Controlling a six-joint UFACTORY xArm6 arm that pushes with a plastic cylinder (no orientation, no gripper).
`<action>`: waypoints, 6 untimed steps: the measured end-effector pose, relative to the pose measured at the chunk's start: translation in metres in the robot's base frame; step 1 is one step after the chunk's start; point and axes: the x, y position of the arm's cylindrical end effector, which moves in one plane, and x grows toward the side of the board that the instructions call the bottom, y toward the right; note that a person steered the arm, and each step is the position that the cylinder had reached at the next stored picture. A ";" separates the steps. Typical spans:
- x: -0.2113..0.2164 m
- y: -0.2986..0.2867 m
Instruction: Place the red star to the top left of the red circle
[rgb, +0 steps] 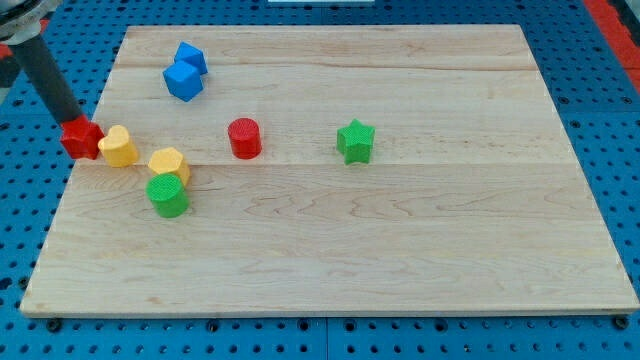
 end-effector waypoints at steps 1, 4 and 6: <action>0.027 0.000; 0.119 0.005; 0.048 0.026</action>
